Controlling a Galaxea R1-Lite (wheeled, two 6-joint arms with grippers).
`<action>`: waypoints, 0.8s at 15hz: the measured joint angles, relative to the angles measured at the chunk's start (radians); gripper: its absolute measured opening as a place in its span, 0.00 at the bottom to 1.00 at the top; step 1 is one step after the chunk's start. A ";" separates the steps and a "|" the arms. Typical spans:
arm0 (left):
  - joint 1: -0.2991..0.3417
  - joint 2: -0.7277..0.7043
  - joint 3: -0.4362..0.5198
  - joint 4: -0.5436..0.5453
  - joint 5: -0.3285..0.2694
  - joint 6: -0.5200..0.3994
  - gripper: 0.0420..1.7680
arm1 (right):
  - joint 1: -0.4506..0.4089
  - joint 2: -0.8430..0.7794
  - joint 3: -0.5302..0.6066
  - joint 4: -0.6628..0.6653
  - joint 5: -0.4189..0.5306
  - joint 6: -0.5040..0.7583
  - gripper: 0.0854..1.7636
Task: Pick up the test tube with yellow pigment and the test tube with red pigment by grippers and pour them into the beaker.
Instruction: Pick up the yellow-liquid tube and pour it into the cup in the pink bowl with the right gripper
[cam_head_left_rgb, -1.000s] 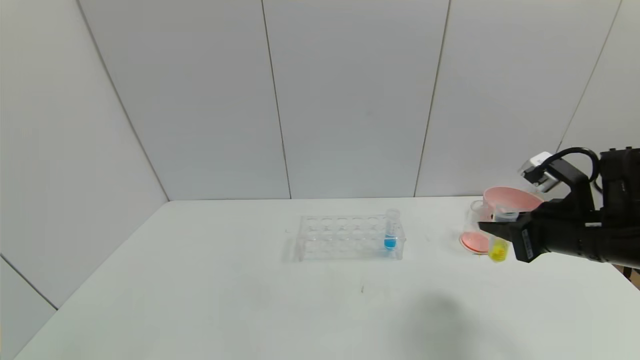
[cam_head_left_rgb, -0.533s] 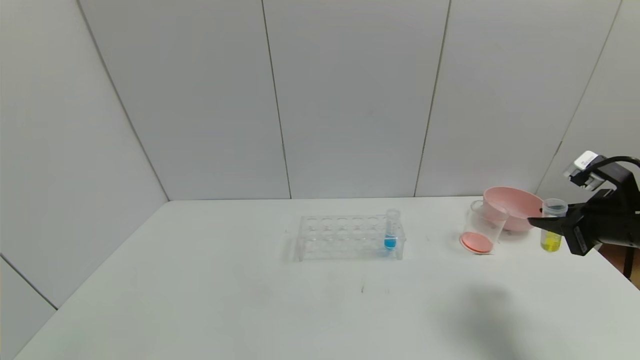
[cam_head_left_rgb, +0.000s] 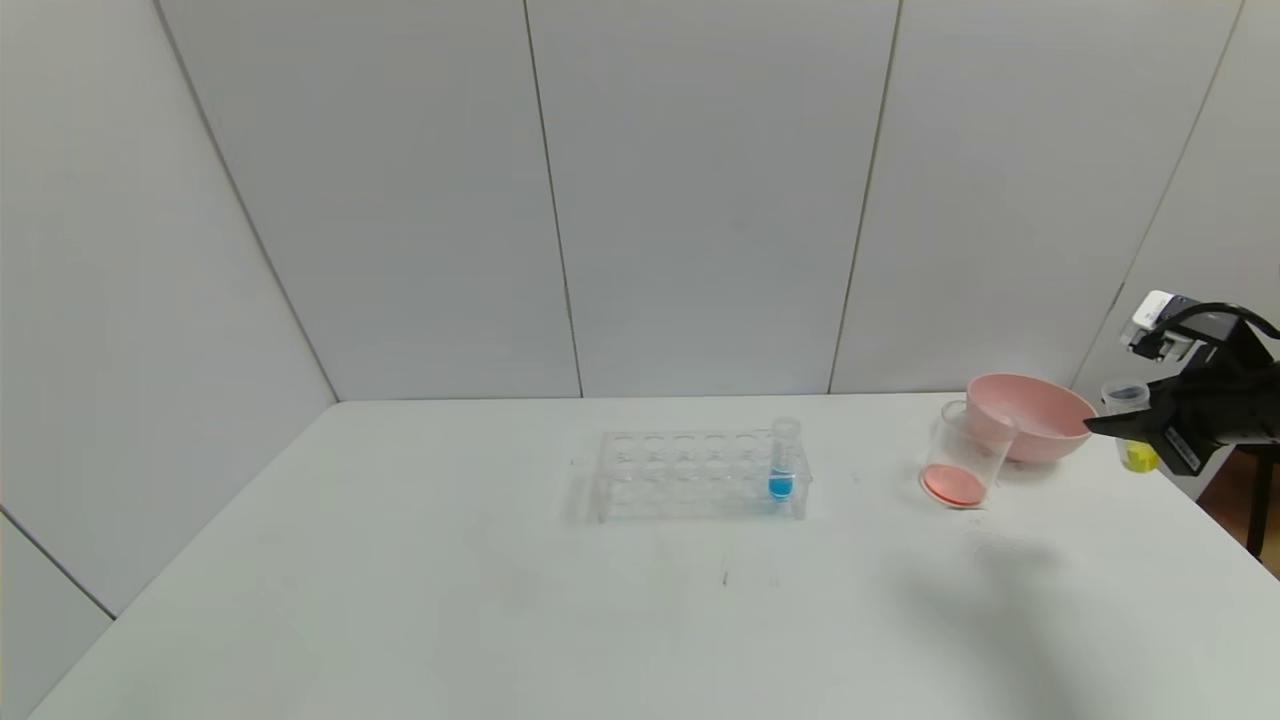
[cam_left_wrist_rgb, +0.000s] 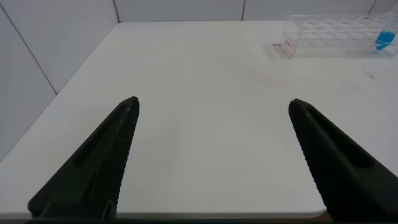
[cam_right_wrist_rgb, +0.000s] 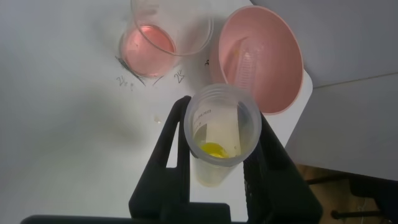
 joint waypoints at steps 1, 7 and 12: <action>0.000 0.000 0.000 0.000 0.000 0.000 0.97 | -0.006 0.024 -0.045 0.029 0.000 -0.021 0.28; 0.000 0.000 0.000 0.000 0.000 0.000 0.97 | 0.018 0.163 -0.291 0.174 -0.009 -0.088 0.28; 0.000 0.000 0.000 0.000 0.000 0.000 0.97 | 0.064 0.259 -0.512 0.346 -0.053 -0.123 0.28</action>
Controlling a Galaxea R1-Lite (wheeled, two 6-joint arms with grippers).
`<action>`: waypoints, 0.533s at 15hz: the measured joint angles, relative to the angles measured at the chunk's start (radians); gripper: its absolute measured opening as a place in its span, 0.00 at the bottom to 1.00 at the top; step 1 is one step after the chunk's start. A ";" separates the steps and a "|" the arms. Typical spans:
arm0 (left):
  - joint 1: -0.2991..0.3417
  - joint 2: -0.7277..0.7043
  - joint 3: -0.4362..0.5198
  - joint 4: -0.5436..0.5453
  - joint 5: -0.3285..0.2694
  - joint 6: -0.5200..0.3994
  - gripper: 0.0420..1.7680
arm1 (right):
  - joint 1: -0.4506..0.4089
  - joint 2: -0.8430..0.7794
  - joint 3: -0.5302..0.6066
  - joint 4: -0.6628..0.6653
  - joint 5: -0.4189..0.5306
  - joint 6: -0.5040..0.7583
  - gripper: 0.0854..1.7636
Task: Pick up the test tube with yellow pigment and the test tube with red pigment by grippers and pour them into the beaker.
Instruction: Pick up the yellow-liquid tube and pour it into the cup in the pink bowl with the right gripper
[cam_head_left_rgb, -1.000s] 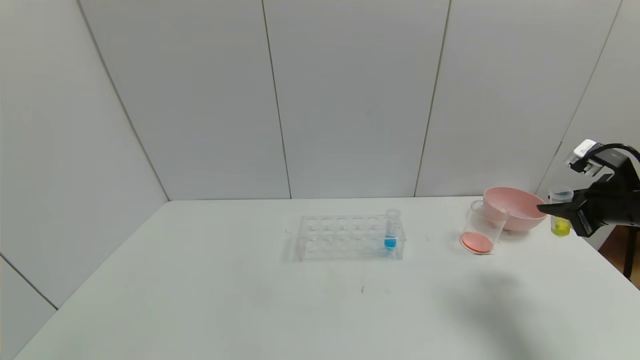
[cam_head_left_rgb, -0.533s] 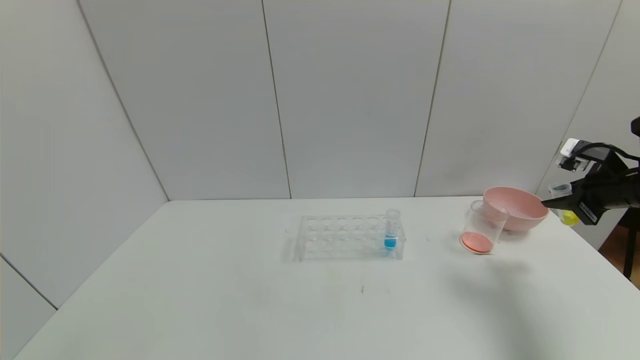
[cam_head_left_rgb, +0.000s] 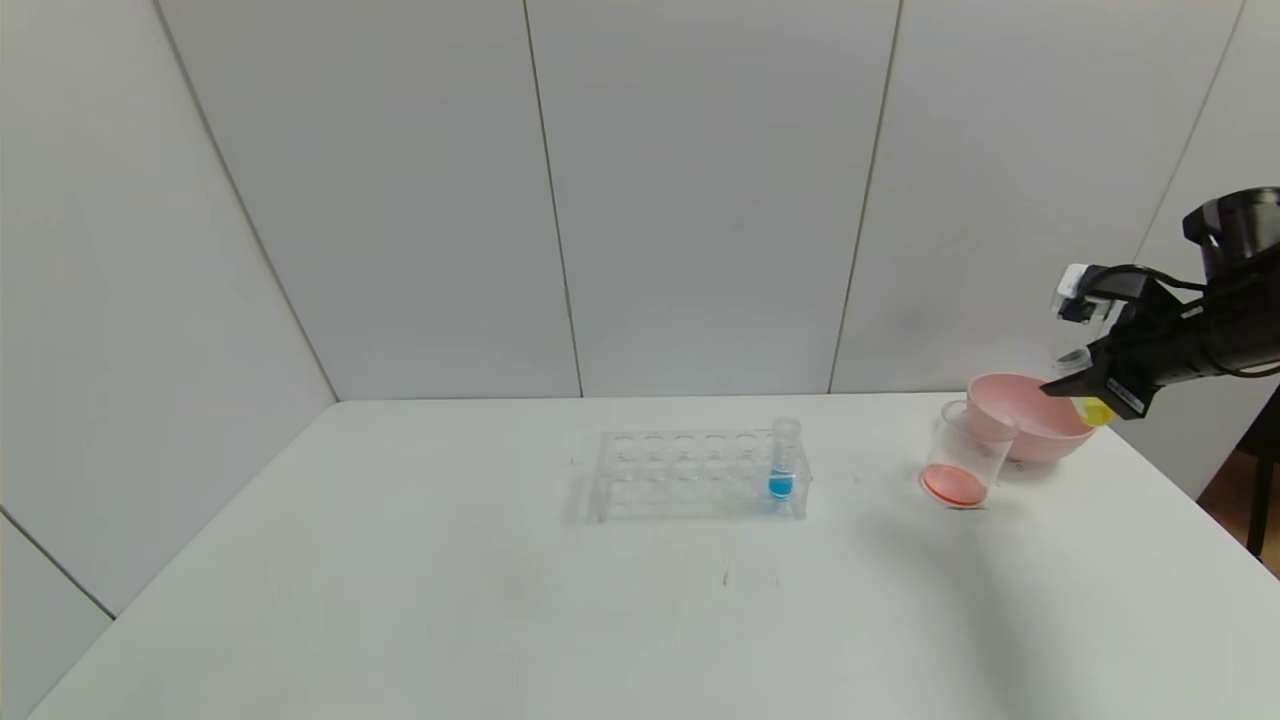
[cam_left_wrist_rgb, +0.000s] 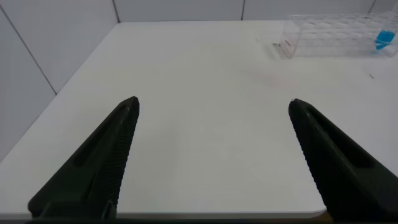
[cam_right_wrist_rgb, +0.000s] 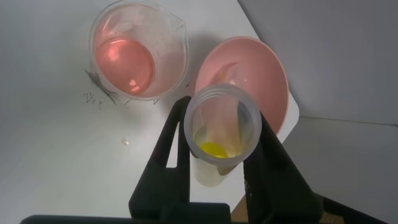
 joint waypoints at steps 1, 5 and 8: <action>0.000 0.000 0.000 0.000 0.000 0.000 0.97 | 0.005 0.019 -0.055 0.046 -0.014 -0.014 0.28; 0.000 0.000 0.000 0.000 0.000 0.000 0.97 | 0.027 0.096 -0.243 0.175 -0.078 -0.077 0.28; 0.000 0.000 0.000 0.000 0.000 0.000 0.97 | 0.042 0.122 -0.265 0.173 -0.151 -0.118 0.28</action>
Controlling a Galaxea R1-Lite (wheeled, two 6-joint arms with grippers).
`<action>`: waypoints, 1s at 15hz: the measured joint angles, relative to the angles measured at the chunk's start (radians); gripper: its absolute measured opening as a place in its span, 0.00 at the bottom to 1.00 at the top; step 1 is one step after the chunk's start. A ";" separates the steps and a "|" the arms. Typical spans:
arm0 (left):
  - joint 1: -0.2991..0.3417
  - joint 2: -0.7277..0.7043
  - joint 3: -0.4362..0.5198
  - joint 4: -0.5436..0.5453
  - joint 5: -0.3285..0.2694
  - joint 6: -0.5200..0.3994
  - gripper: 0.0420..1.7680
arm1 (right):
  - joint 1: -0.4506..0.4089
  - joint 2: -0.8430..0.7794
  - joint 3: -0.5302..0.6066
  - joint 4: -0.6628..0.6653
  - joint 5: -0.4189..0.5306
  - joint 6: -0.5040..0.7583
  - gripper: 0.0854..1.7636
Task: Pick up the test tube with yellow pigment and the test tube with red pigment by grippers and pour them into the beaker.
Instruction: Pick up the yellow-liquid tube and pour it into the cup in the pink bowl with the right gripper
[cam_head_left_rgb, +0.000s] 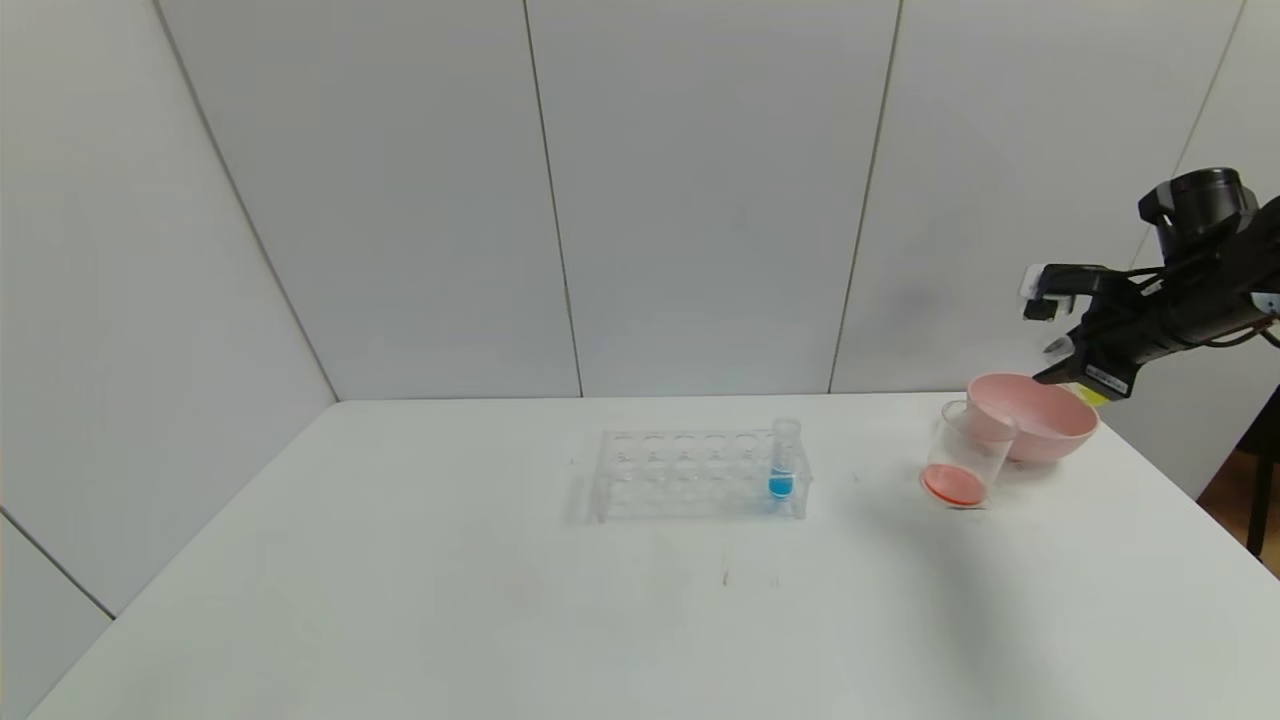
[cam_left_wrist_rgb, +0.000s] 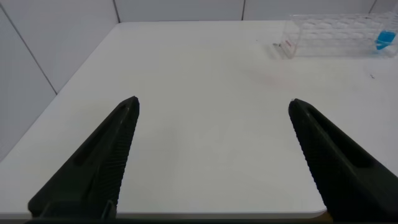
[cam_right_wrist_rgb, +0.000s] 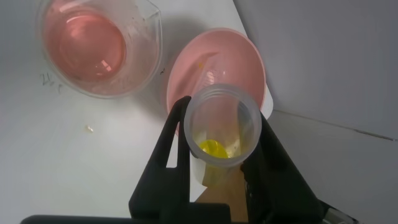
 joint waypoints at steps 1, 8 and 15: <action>0.000 0.000 0.000 0.000 0.000 0.000 0.97 | 0.002 0.003 -0.001 0.001 -0.033 -0.021 0.28; 0.000 0.000 0.000 0.000 0.000 0.000 0.97 | 0.049 -0.015 -0.003 0.103 -0.213 -0.096 0.28; 0.000 0.000 0.000 0.000 0.000 0.000 0.97 | 0.116 0.008 -0.003 0.103 -0.347 -0.102 0.28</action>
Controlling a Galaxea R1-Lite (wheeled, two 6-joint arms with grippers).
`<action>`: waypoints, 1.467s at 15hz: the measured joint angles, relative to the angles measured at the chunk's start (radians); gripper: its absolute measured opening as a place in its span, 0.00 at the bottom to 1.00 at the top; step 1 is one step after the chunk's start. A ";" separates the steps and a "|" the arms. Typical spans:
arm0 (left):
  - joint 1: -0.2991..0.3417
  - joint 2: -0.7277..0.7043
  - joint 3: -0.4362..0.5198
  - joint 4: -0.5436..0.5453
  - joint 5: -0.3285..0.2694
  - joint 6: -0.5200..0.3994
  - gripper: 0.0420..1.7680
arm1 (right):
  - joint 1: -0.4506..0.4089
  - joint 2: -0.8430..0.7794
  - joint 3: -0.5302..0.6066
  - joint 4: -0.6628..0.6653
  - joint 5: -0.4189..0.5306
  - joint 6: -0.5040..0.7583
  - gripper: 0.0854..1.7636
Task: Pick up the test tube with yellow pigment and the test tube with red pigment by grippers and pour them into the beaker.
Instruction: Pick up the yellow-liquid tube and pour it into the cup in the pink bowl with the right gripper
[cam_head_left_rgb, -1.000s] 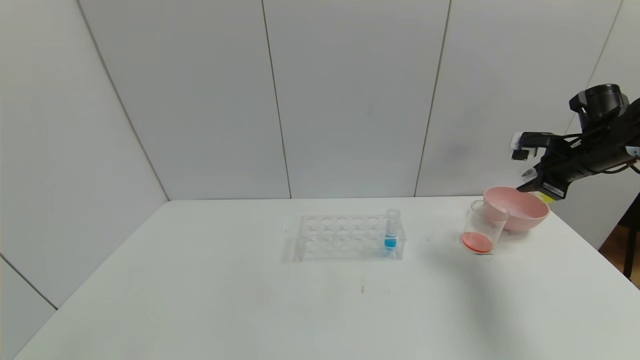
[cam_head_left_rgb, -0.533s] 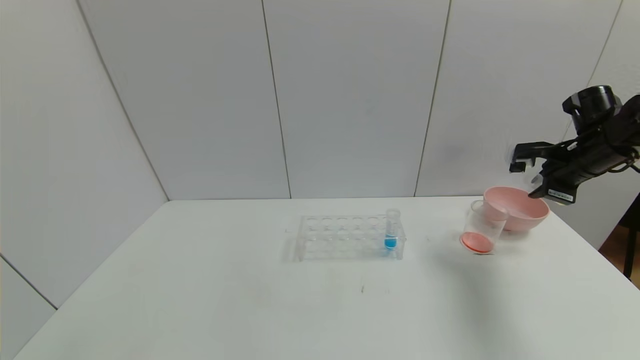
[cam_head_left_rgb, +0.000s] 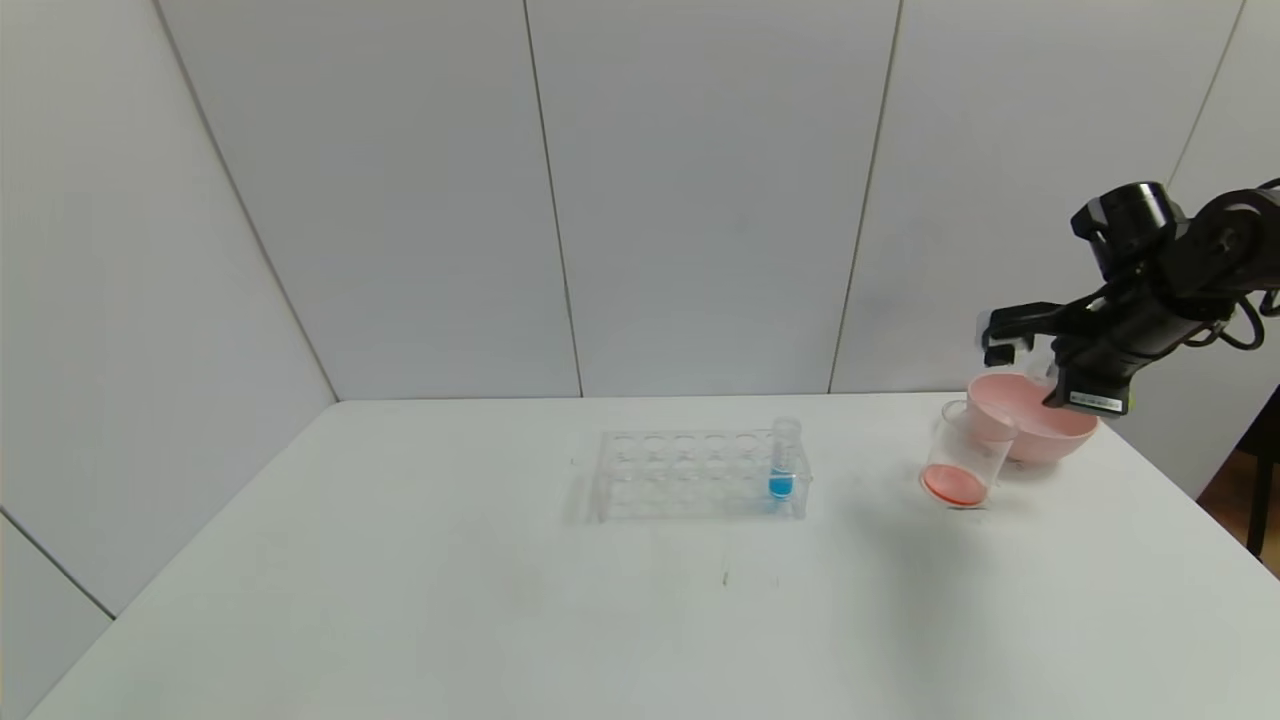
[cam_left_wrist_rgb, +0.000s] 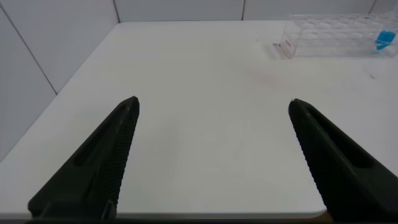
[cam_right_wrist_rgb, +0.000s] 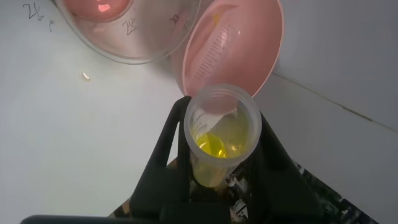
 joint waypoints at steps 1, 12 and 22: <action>0.000 0.000 0.000 0.000 0.000 0.000 0.97 | 0.007 0.006 0.000 -0.002 -0.021 0.000 0.28; 0.000 0.000 0.000 0.000 0.000 0.000 0.97 | 0.062 0.064 0.000 -0.051 -0.233 -0.040 0.28; 0.000 0.000 0.000 0.000 0.000 0.000 0.97 | 0.099 0.074 0.000 -0.095 -0.401 -0.144 0.28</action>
